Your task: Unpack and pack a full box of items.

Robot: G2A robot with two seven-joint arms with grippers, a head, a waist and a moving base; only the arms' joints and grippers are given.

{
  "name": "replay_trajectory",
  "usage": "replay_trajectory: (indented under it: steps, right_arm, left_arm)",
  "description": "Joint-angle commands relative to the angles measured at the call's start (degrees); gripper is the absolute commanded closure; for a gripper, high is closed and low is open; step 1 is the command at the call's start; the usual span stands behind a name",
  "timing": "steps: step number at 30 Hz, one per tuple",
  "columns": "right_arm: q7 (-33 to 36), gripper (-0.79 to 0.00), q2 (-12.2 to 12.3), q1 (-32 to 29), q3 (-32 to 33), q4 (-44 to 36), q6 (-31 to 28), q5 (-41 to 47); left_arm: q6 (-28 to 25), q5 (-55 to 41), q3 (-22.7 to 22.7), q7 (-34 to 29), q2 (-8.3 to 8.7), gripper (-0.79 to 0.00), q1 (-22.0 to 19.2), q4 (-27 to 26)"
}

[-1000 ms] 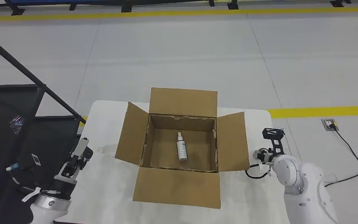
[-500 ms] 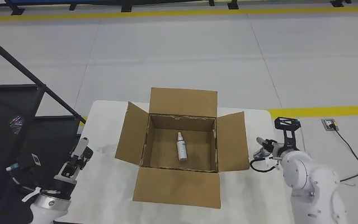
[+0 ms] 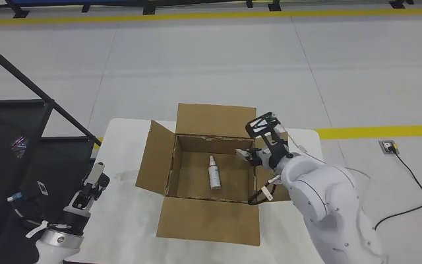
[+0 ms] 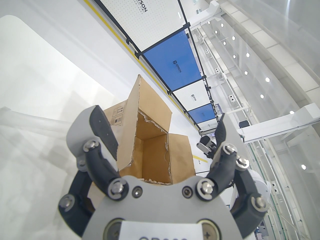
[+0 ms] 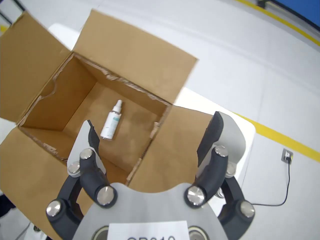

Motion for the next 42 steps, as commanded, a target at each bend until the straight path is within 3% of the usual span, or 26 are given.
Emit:
replay_trajectory:
  steps: [1,6,12,19,26,28,32,33,34,42]
  right_arm:
    - [2.2,-0.785,-1.4,7.4,-6.7,9.6,0.1,2.9]
    - [3.6,-0.785,-5.2,18.0,-17.6,28.1,0.8,10.2]
    - [-0.5,-0.785,-9.1,22.8,-23.8,43.8,0.1,18.3]
    - [-7.3,-0.785,-12.1,23.6,-27.0,53.8,3.8,20.6]
    - [-9.3,-0.785,-15.2,24.1,-30.6,61.4,10.6,19.4]
    - [-9.7,-0.727,-16.2,24.5,-31.5,63.3,11.1,19.5]
    - [-11.2,-0.505,-17.9,25.6,-32.2,67.7,9.9,20.8]
    - [-11.5,-0.413,-18.3,25.8,-32.3,68.7,9.8,21.1]
    - [-11.9,-0.379,-18.7,26.1,-32.4,69.8,9.5,21.4]
    - [-13.6,-0.286,-21.4,27.9,-32.7,77.9,8.2,23.2]
  left_arm:
    - [0.0,0.0,0.0,0.0,0.0,-0.785,0.0,0.0]
    - [0.0,0.0,0.0,0.0,0.0,-0.785,0.0,0.0]
    - [0.0,0.0,0.0,0.0,0.0,-0.785,0.0,0.0]
    - [0.0,0.0,0.0,0.0,0.0,-0.785,0.0,0.0]
    - [0.0,0.0,0.0,0.0,0.0,-0.785,0.0,0.0]
    - [0.0,0.0,0.0,0.0,0.0,-0.785,0.0,0.0]
    - [0.0,0.0,0.0,0.0,0.0,-0.785,0.0,0.0]
    - [0.0,0.0,0.0,0.0,0.0,-0.785,0.0,0.0]
    - [0.0,0.0,0.0,0.0,0.0,-0.785,0.0,0.0]
    - [0.0,0.0,0.0,0.0,0.0,-0.785,0.0,0.0]
